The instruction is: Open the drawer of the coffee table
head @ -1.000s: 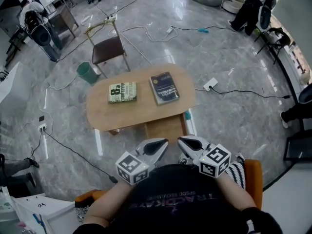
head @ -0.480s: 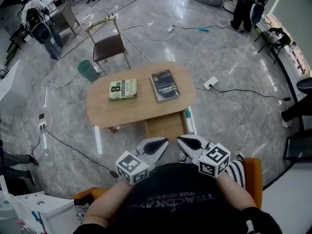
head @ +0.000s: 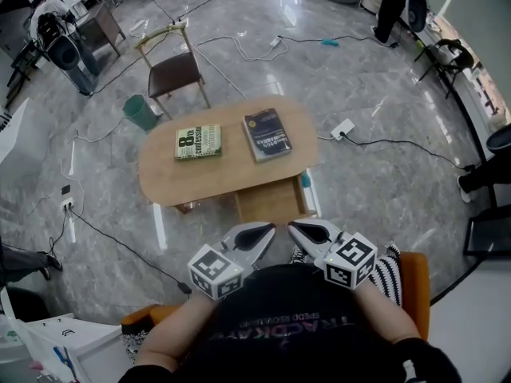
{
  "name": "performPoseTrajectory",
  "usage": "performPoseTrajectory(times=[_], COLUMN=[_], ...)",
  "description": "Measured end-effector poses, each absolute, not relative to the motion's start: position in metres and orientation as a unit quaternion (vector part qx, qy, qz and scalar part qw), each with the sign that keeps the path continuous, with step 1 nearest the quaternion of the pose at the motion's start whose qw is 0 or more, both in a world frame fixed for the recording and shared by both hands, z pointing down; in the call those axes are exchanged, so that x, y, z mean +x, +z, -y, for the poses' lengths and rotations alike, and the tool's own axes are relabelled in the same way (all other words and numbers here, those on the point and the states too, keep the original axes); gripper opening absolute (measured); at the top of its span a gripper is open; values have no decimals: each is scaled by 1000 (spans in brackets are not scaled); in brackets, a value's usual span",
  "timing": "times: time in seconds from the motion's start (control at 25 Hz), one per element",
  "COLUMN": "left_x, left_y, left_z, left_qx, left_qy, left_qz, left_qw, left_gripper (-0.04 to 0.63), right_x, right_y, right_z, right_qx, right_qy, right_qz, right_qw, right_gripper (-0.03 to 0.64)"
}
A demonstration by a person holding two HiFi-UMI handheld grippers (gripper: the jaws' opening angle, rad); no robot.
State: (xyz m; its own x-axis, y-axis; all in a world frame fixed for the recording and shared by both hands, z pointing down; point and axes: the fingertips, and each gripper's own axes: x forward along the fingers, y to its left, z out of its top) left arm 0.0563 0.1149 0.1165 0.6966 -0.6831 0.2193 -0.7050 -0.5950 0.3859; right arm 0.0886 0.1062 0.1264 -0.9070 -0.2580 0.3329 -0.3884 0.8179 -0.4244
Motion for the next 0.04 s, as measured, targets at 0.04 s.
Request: performPoseTrajectory(times=[0.04], left_x=[56], left_y=[117], left_z=[-115], left_qx=[893], left_qy=[24], left_qz=[388], left_qw=[226], left_gripper=[3], right_x=[88], right_y=[126], right_z=[-107], right_qx=[171], right_qy=[248], right_qz=[945], right_qw=[132], right_gripper=[2])
